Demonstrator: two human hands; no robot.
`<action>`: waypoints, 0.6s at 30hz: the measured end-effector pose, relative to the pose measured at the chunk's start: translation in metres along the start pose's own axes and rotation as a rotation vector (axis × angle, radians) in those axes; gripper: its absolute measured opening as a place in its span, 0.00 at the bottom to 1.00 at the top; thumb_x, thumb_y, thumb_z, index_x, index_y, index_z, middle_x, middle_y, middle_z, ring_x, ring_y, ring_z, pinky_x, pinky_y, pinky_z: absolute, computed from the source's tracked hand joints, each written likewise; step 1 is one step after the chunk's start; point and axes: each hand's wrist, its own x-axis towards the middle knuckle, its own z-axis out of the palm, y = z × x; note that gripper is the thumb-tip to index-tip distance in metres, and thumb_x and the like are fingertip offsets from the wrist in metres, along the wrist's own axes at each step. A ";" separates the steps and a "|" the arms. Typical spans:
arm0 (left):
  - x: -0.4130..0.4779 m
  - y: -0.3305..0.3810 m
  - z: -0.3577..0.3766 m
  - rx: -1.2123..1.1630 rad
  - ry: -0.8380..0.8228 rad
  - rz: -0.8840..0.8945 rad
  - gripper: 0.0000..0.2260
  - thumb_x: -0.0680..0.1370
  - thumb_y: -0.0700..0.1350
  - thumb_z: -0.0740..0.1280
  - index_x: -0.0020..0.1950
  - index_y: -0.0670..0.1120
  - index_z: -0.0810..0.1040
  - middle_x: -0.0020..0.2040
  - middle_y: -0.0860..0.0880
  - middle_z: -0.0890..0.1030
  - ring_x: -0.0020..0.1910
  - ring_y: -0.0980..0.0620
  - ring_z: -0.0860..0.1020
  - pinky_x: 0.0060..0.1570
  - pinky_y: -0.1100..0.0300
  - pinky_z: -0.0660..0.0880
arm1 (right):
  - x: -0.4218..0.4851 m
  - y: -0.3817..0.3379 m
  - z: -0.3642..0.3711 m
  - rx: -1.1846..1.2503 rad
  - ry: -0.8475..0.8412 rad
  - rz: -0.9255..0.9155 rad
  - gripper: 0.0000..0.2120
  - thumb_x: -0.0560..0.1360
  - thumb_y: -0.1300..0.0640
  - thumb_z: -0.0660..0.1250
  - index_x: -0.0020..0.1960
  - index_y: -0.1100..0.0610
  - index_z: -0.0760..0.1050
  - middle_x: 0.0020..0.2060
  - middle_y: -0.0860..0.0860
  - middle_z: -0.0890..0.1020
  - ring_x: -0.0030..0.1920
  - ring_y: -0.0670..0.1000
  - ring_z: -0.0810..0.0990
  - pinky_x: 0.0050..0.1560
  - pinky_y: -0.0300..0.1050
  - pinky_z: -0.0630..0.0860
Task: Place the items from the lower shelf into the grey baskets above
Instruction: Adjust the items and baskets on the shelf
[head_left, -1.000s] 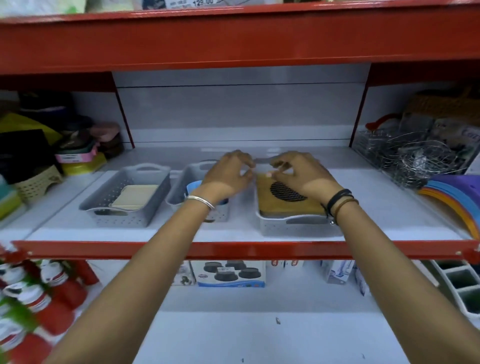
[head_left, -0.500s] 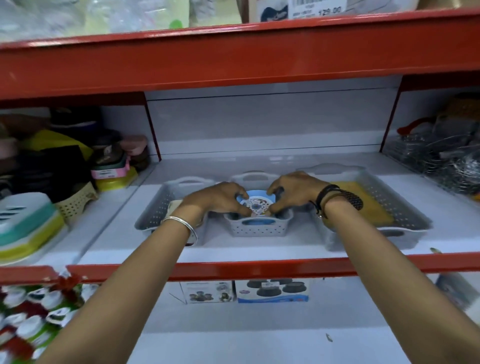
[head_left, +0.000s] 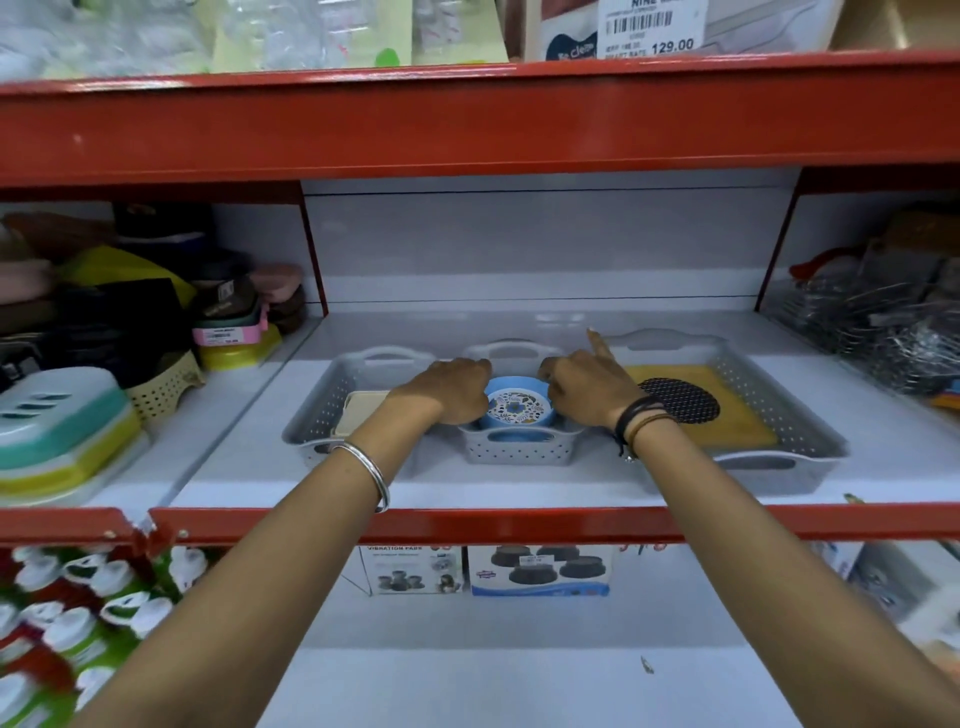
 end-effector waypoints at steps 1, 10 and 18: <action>-0.001 0.002 0.000 -0.019 -0.010 -0.022 0.16 0.75 0.42 0.58 0.62 0.41 0.69 0.63 0.38 0.74 0.61 0.38 0.73 0.60 0.47 0.72 | 0.000 -0.001 0.001 0.006 -0.014 0.004 0.15 0.75 0.61 0.57 0.59 0.58 0.74 0.52 0.58 0.83 0.57 0.57 0.78 0.76 0.55 0.40; -0.022 -0.033 -0.057 -0.041 0.321 -0.007 0.21 0.71 0.38 0.60 0.64 0.45 0.71 0.65 0.42 0.75 0.64 0.40 0.71 0.65 0.47 0.70 | 0.008 -0.026 -0.018 0.272 0.281 0.096 0.14 0.73 0.55 0.61 0.58 0.55 0.74 0.50 0.53 0.85 0.55 0.57 0.80 0.73 0.51 0.60; -0.051 -0.122 -0.036 0.036 -0.314 -0.153 0.46 0.59 0.62 0.71 0.74 0.55 0.56 0.75 0.52 0.61 0.71 0.48 0.64 0.69 0.48 0.65 | 0.051 -0.118 0.006 0.421 -0.197 -0.170 0.39 0.68 0.45 0.72 0.73 0.51 0.58 0.69 0.52 0.72 0.68 0.56 0.70 0.73 0.54 0.60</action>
